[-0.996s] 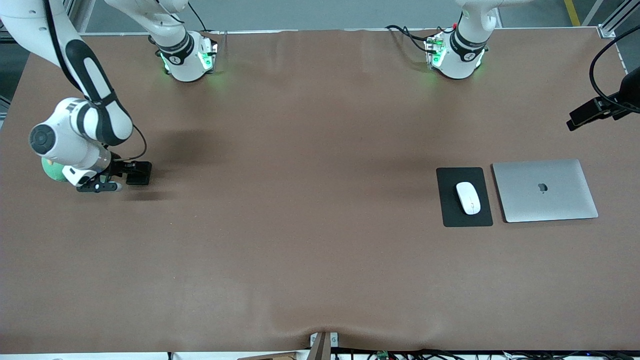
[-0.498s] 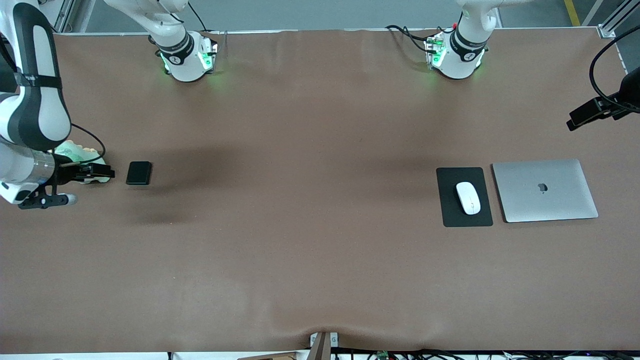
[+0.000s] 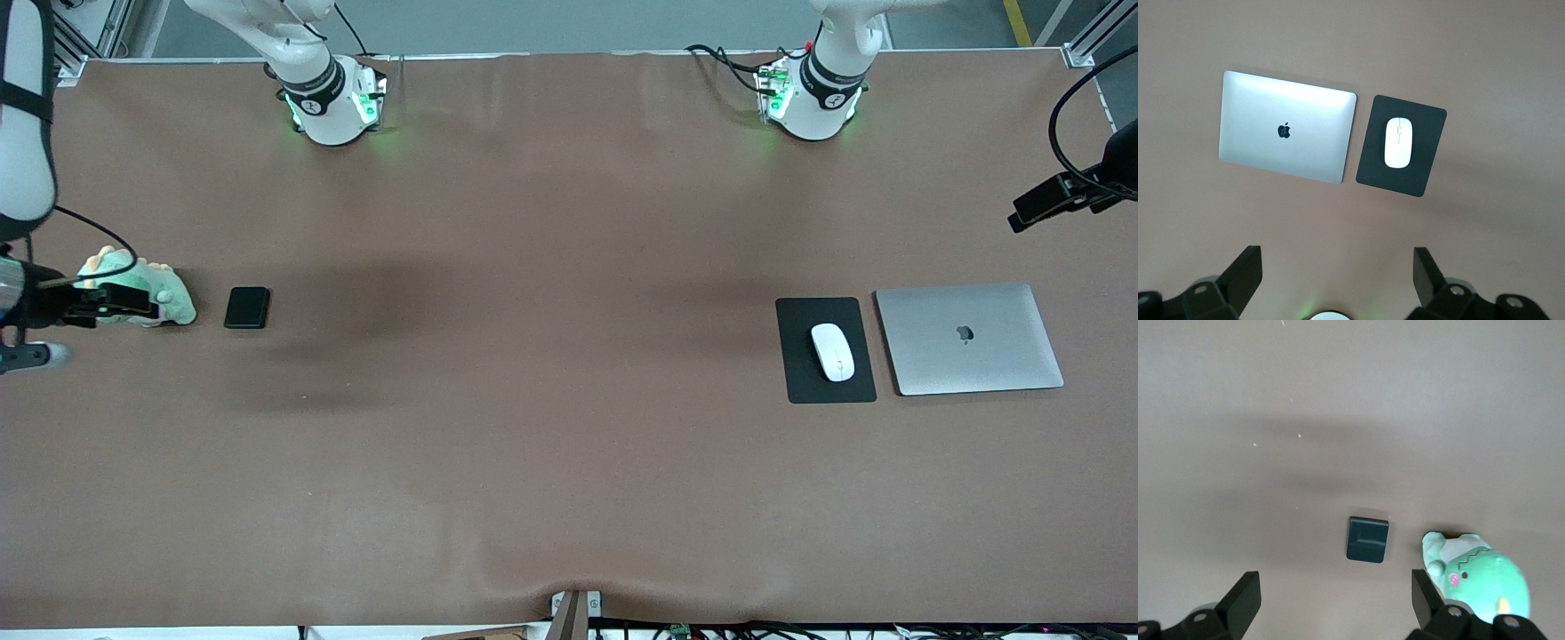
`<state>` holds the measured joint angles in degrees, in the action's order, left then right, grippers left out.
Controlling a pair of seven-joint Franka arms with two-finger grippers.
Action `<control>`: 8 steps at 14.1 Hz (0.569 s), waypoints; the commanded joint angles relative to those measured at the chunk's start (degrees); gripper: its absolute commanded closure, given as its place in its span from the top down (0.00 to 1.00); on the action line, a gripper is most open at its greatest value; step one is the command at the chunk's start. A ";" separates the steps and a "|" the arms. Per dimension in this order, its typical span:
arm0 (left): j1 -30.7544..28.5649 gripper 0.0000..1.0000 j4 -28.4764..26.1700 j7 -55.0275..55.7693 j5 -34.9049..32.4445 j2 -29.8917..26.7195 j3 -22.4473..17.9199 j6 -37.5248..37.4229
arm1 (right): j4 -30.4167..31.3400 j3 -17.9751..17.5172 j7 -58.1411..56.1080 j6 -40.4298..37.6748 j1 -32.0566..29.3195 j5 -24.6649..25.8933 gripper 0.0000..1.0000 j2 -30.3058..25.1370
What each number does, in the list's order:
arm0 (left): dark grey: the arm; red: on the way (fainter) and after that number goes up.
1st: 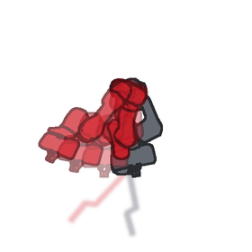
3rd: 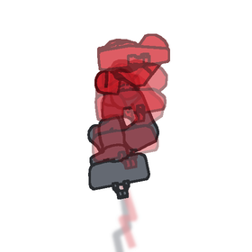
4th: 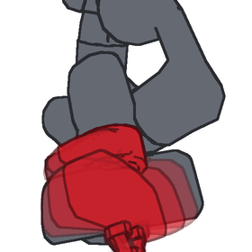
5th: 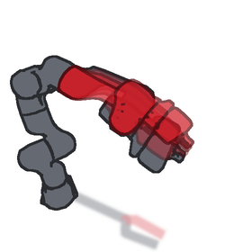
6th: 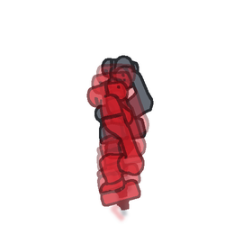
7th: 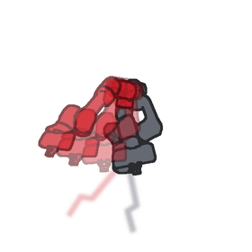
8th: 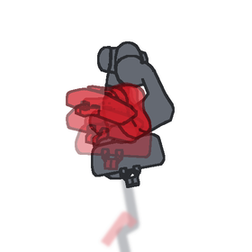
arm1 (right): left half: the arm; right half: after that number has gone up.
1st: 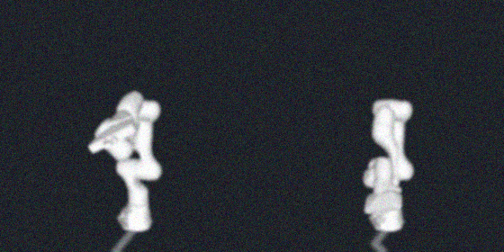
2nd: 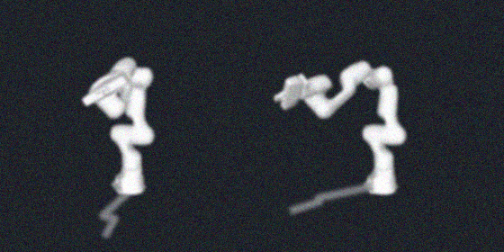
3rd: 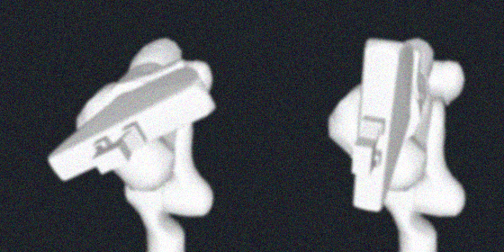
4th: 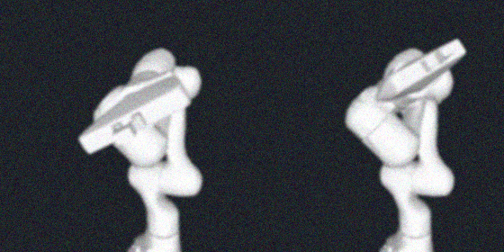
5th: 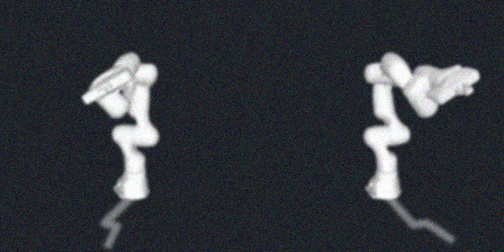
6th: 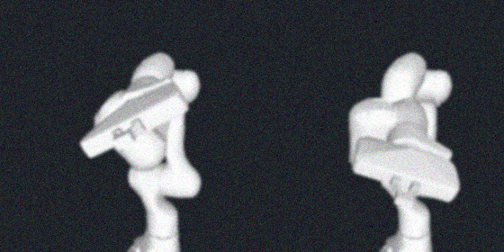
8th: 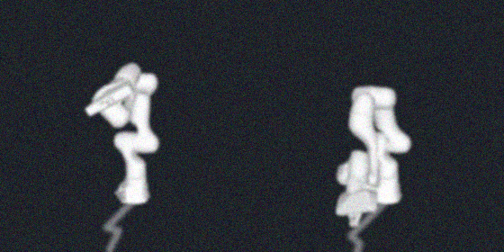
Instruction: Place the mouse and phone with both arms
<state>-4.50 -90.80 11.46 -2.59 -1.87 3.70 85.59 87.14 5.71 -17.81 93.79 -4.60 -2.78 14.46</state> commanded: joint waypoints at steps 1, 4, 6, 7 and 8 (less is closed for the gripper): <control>-0.15 1.00 -0.17 -0.91 0.92 -0.85 -0.01 0.37 | -8.89 0.09 0.23 -4.40 1.00 4.16 1.00 1.53; 0.02 1.00 0.01 -1.00 0.83 -1.03 0.00 0.11 | -14.52 -0.17 0.23 -9.93 1.62 5.86 1.00 1.27; -0.15 1.00 0.01 -0.83 0.74 -1.55 2.00 0.10 | -16.65 -0.52 0.23 -11.78 2.75 5.59 1.00 0.75; -0.07 1.00 0.01 -0.48 0.65 -1.82 2.54 0.02 | -17.09 -0.53 0.14 -13.01 2.85 5.51 1.00 0.31; -0.07 1.00 0.01 -0.30 0.65 -1.99 3.07 -0.07 | -17.87 -0.53 0.23 -15.02 3.02 5.59 1.00 -0.22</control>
<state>-4.44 -90.53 11.35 -2.59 -2.45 5.66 85.59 71.75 5.45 -17.80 82.09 -1.96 1.63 14.39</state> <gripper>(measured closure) 0.000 0.000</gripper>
